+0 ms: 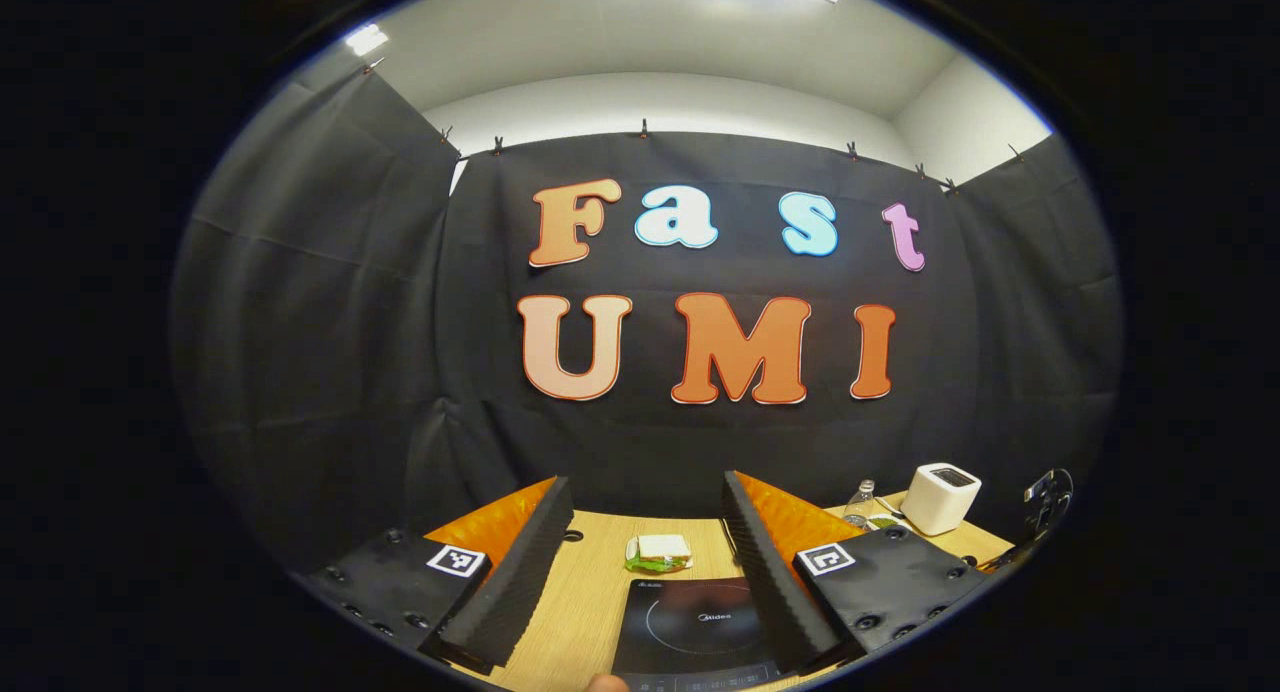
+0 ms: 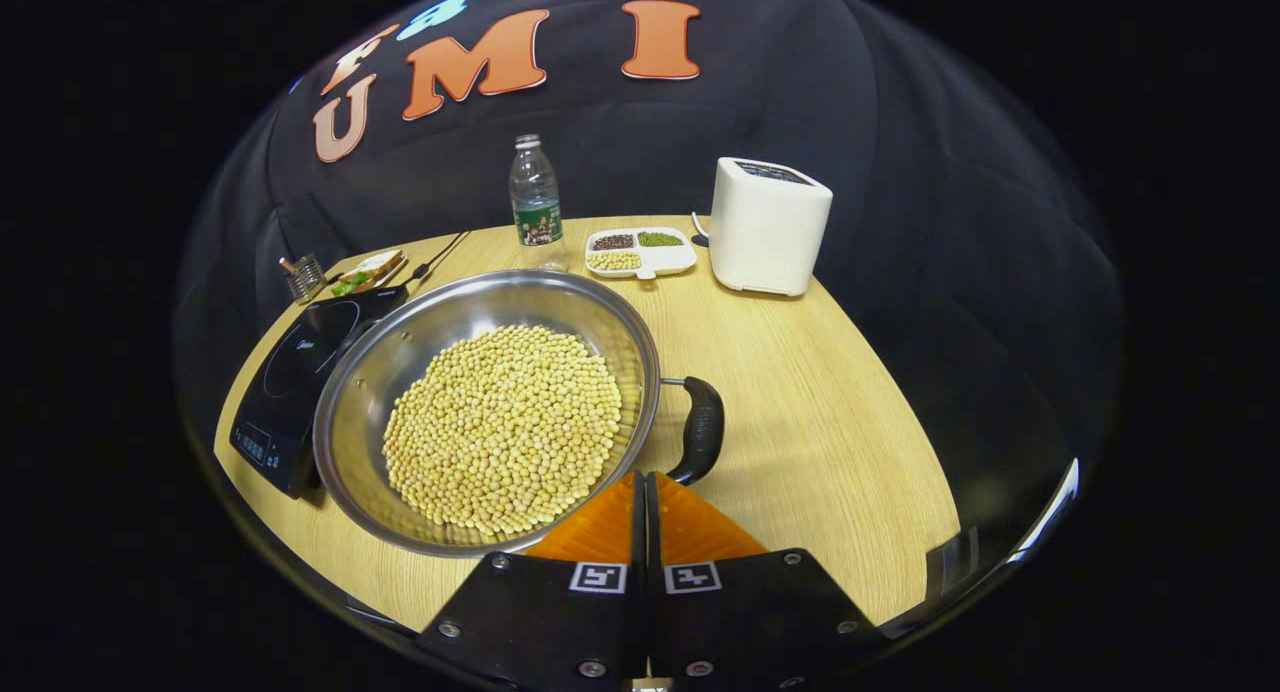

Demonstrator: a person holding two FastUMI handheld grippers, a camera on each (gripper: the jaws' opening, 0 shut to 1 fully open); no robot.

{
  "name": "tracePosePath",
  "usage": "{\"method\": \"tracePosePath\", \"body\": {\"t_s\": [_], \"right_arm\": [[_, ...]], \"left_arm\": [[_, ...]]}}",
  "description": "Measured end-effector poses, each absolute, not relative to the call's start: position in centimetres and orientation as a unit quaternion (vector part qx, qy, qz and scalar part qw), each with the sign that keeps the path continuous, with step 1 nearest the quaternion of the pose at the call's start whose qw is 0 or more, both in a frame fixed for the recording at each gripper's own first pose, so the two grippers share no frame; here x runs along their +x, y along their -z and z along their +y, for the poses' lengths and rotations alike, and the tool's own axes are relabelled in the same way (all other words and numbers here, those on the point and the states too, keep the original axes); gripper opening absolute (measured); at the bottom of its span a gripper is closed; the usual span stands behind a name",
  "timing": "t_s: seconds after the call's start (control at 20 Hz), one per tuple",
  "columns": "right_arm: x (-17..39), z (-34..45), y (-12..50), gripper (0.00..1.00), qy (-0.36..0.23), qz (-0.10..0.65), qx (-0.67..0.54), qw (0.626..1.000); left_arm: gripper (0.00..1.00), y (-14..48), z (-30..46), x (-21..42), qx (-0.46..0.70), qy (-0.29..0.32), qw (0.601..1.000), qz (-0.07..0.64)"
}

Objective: First push the handle of the pot to place it horizontally, then grasp the pot with both hands and set it on the induction cooktop.

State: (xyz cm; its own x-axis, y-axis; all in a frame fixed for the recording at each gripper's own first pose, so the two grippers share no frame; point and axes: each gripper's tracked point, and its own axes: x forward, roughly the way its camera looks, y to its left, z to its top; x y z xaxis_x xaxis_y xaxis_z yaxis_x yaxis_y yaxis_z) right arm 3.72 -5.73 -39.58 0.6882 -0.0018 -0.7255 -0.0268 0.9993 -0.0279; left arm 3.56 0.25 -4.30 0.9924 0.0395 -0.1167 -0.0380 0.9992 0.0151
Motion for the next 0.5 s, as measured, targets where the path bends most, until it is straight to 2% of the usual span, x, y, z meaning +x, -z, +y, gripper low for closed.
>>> {"method": "tracePosePath", "body": {"t_s": [0.5], "right_arm": [[6.8, -6.5, 39.9, 0.00, -0.004, 0.383, -0.017, 0.924]], "left_arm": [[0.97, 6.2, -1.5, 4.1, 0.013, -0.015, 0.997, 0.074]]}}
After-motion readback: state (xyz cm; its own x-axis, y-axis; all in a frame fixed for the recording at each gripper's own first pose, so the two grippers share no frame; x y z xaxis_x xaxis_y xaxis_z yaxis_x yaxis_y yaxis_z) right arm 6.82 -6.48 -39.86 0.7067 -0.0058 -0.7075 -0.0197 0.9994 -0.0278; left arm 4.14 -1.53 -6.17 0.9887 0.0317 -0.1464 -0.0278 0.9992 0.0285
